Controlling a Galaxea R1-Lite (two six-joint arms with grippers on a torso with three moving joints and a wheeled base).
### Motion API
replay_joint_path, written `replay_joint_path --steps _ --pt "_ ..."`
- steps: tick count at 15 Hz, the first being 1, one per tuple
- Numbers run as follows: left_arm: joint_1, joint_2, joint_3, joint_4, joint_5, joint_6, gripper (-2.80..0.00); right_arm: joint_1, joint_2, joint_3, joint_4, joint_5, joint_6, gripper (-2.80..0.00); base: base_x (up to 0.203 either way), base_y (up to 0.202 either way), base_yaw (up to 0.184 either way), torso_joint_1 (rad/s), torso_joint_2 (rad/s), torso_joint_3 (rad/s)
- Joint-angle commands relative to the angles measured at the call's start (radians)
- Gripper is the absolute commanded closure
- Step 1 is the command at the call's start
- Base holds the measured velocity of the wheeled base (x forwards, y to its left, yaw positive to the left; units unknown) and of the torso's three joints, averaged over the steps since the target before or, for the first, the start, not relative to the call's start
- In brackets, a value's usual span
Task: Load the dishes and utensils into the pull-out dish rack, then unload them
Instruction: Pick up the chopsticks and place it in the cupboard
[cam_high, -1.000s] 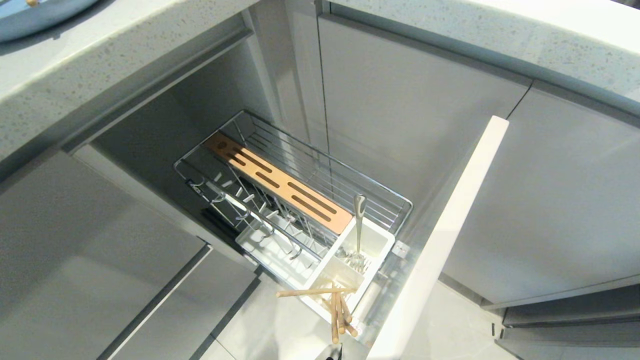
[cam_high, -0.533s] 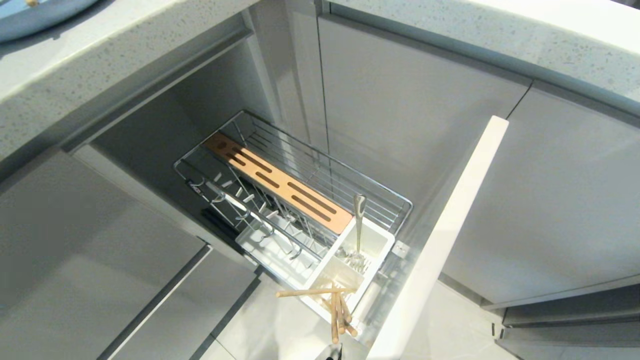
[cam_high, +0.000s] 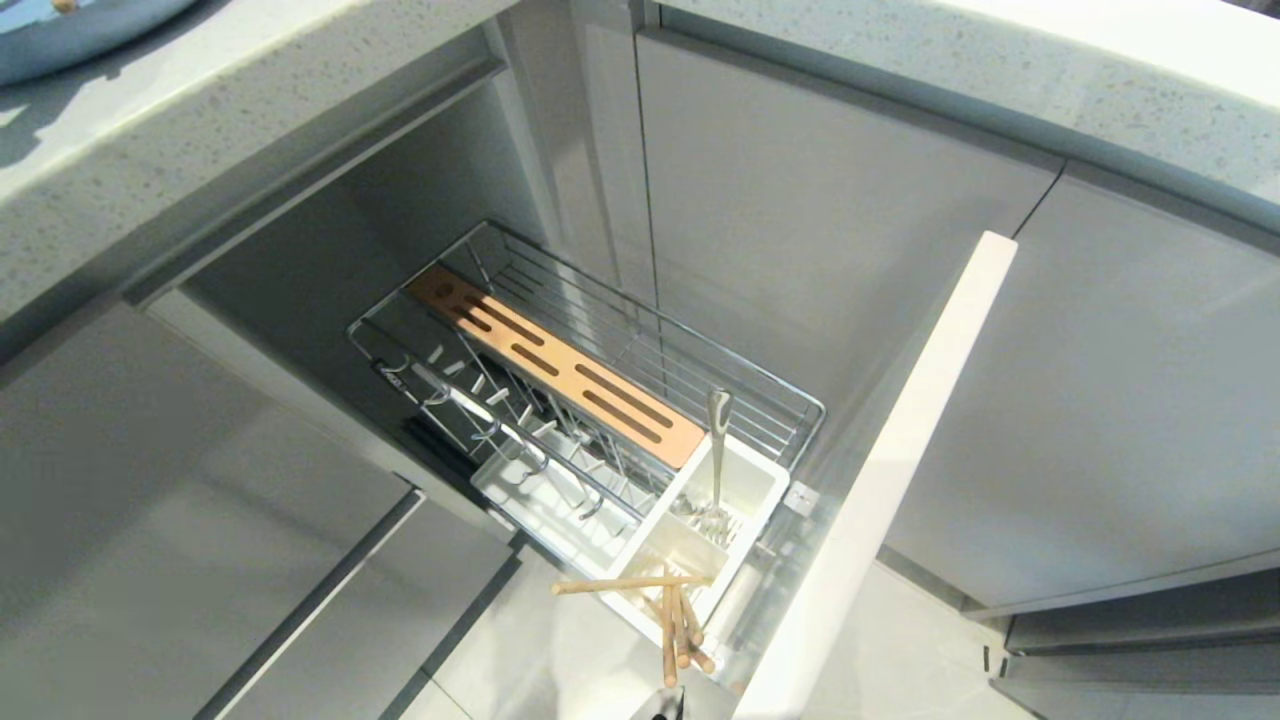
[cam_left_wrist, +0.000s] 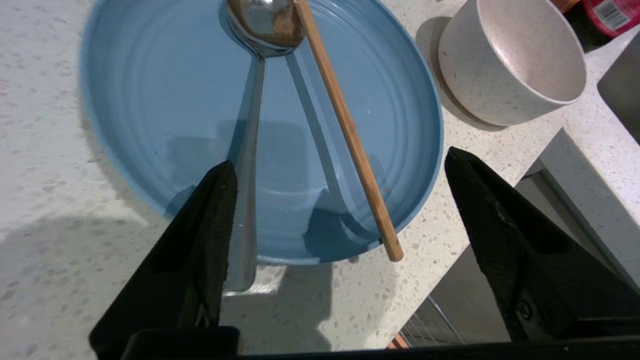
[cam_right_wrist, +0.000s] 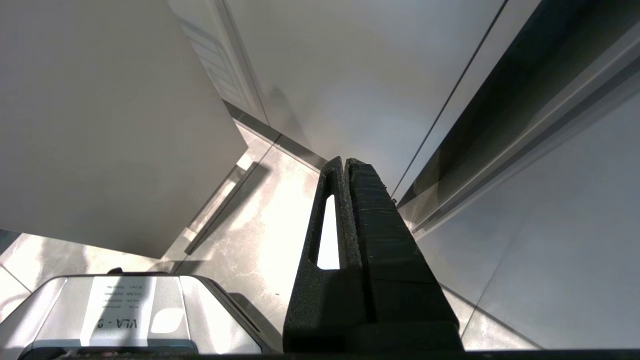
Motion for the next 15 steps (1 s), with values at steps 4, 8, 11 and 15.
replay_joint_path --steps 4,8,11,15 --pt "0.0 0.047 0.0 -0.019 -0.055 -0.019 -2.8 0.0 0.0 0.002 0.001 -0.001 0.0 0.0 0.0 0.0 0.0 0.0 0.0 0.0" --pt "0.0 0.052 0.0 -0.068 -0.082 -0.018 -2.8 0.0 0.0 0.002 0.0 -0.001 0.0 0.0 0.0 0.0 0.0 0.0 0.0 0.0" --pt "0.001 0.054 0.0 -0.068 -0.082 -0.019 -2.8 0.0 0.0 0.001 0.0 0.0 0.0 0.0 0.0 0.0 0.0 0.0 0.0 0.0" --pt "0.003 0.067 0.0 -0.066 -0.072 -0.024 -2.8 0.0 0.0 0.002 -0.001 -0.001 0.0 0.0 0.0 0.0 0.0 0.0 0.0 0.0"
